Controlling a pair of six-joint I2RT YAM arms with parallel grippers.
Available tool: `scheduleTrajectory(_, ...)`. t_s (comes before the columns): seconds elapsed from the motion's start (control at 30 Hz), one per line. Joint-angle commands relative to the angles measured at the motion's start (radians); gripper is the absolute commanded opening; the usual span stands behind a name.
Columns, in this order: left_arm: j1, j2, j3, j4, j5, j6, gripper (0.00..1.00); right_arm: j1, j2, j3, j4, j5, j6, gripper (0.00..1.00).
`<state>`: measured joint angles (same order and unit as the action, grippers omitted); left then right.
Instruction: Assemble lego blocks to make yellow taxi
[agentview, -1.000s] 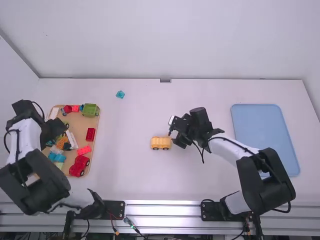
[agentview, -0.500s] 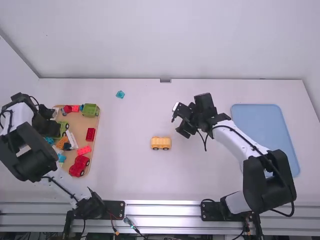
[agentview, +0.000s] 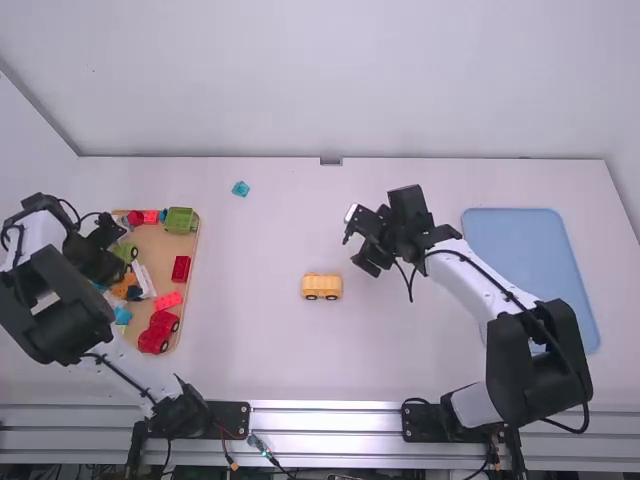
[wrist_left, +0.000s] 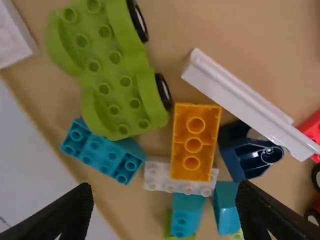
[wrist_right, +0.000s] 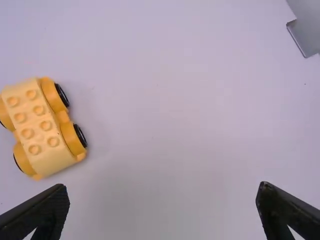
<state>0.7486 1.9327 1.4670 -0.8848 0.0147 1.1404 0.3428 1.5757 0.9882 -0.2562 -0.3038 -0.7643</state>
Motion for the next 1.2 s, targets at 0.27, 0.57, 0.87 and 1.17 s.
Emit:
scheduleTrajectory(0.27,0.013,-0.001,-0.071,0.064,-0.031,0.047,0.68,-0.002,-0.022,0.028,0.037,-0.002,0.005,0.99)
scheduleTrajectory(0.57,0.017,-0.001,-0.121,0.094,-0.031,0.062,0.58,-0.002,-0.022,0.028,0.042,-0.002,0.005,0.99)
scheduleTrajectory(0.87,0.023,-0.001,-0.18,0.178,-0.03,0.061,0.5,-0.002,-0.022,0.028,0.042,-0.002,0.005,0.99)
scheduleTrajectory(1.17,0.031,-0.001,-0.228,0.223,0.031,0.097,0.5,-0.002,-0.022,0.028,0.039,-0.002,0.005,0.99)
